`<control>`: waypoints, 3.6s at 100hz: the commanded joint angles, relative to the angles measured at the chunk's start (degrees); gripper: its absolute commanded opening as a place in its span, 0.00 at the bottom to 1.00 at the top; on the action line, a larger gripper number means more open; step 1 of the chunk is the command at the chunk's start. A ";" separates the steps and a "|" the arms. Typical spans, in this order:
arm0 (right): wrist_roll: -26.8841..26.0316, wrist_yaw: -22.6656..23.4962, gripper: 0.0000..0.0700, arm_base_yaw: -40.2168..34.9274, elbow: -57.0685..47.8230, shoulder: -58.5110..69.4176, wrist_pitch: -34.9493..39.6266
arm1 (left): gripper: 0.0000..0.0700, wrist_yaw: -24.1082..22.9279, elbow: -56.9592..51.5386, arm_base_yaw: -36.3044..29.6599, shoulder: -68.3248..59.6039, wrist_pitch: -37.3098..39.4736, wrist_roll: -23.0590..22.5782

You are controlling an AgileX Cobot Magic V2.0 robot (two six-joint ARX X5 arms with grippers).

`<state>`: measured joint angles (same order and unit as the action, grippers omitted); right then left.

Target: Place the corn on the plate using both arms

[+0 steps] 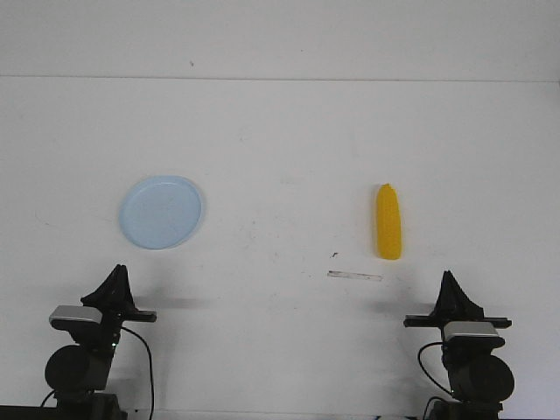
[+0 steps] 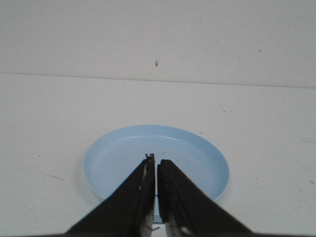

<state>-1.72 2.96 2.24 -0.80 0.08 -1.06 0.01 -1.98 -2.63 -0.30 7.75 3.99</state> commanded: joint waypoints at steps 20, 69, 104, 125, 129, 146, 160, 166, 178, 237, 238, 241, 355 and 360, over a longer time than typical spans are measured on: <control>0.26 0.00 0.02 -0.07 0.09 -0.02 -0.66 | 0.00 -0.04 1.20 0.11 0.11 1.49 0.17; 0.26 0.00 0.02 -0.07 0.09 -0.02 -0.66 | 0.00 -13.66 -18.60 0.11 -6.58 -12.59 0.57; 0.26 0.00 0.02 -0.07 0.09 -0.02 -0.66 | 0.00 -12.87 -39.78 0.11 -32.81 -18.12 -2.43; 0.26 0.00 0.02 -0.07 0.09 -0.02 -0.66 | 0.00 -5.11 -48.09 0.11 -50.03 -28.26 -2.43; 0.26 0.00 0.02 -0.07 0.09 -0.02 -0.66 | 0.00 -3.74 -49.20 0.11 -52.76 -29.79 -1.57; 0.26 0.00 0.02 -0.07 0.09 -0.02 -0.66 | 0.00 3.74 -54.66 4.46 -63.60 -36.04 6.84; 0.26 0.00 0.02 -0.07 0.09 -0.02 -0.66 | 0.00 12.11 -59.23 11.78 -71.21 -40.15 10.51; 0.28 0.00 0.02 -0.07 0.09 -0.02 -0.66 | 0.00 15.54 -60.43 14.58 -73.85 -40.28 10.69; 0.26 0.00 0.02 -0.07 0.09 -0.02 -0.66 | 0.00 19.45 -61.86 20.02 -78.71 -38.62 10.67; 0.26 0.00 0.02 -0.07 0.07 -0.02 -0.66 | 0.36 20.68 -63.32 24.00 -94.53 -30.23 12.17; 0.26 0.00 0.02 -0.07 0.09 -0.02 -0.66 | 0.36 20.68 -63.32 23.91 -94.60 -30.23 12.17; 0.26 0.00 0.02 -0.07 0.07 -0.02 -0.66 | 0.36 20.68 -63.32 23.67 -94.84 -30.21 12.17; 0.26 0.00 0.02 -0.07 0.09 -0.02 -0.66 | 0.00 20.70 -63.32 18.73 -98.36 -28.74 12.17; 0.28 0.00 0.02 -0.07 0.07 -0.02 -0.66 | 0.00 20.70 -63.34 18.62 -97.79 -29.07 12.17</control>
<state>-1.72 2.96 2.24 -0.80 0.08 -1.06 20.56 -64.49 15.88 -97.49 -21.02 16.08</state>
